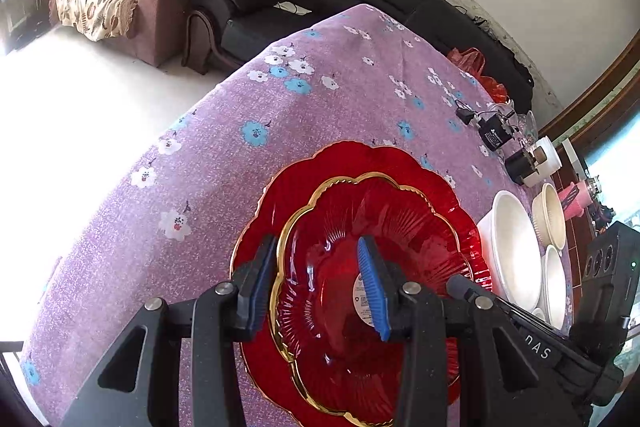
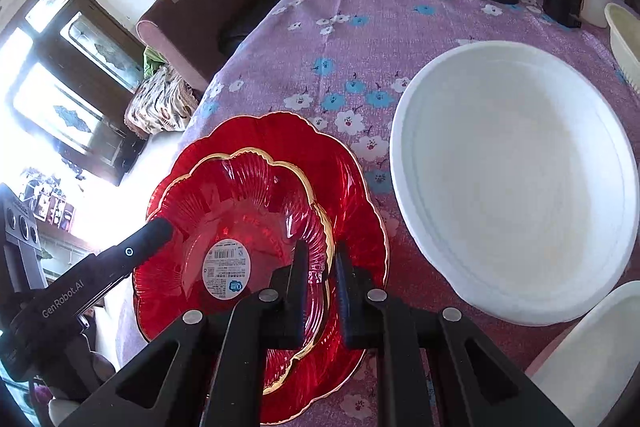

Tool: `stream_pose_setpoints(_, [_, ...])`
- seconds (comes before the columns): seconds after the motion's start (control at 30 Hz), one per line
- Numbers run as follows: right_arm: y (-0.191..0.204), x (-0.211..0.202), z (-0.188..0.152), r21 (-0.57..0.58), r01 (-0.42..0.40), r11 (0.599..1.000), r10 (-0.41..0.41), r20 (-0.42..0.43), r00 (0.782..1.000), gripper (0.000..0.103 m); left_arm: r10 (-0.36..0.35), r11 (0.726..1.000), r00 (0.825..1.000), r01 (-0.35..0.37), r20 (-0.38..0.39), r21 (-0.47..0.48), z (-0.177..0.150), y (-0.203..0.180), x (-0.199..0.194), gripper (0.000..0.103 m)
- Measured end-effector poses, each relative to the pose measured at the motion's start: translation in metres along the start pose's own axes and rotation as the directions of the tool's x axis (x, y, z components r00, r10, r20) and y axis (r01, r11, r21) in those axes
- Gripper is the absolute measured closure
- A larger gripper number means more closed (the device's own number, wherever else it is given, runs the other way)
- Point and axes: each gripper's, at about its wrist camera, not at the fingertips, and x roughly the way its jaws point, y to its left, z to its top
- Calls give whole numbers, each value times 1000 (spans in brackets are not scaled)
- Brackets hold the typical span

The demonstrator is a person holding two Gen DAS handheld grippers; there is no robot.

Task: Organize plates and bowls
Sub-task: 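Lift the red plate and carry it onto the larger red plate, then open both grippers to release the red plate on the stack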

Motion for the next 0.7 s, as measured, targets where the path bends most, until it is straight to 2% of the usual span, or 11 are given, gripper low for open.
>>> stream_pose_setpoints(0.13, [2,1,0,-14,18,1000,-18,7,1000,88,22,1000,1000,-22,13,18,0,-5,2,60])
stream_pose_setpoints(0.3, [10,1,-2,-62,70,996,-67,53,996,87,-25,1000,999,25,20,-12,1,-1,3,52])
stream_pose_setpoints(0.43, [18,0,-5,-121,108,987,-97,93,991,76,-30,1000,999,30,15,-7,1,-4,3,49])
stream_pose_setpoints(0.53, [23,-1,-6,-147,106,984,-90,107,990,64,-27,1000,1000,27,12,11,1,-7,3,45])
stream_pose_setpoints(0.7, [31,-7,-9,-191,141,971,-111,160,981,52,-14,1000,999,14,34,20,3,-12,-2,39])
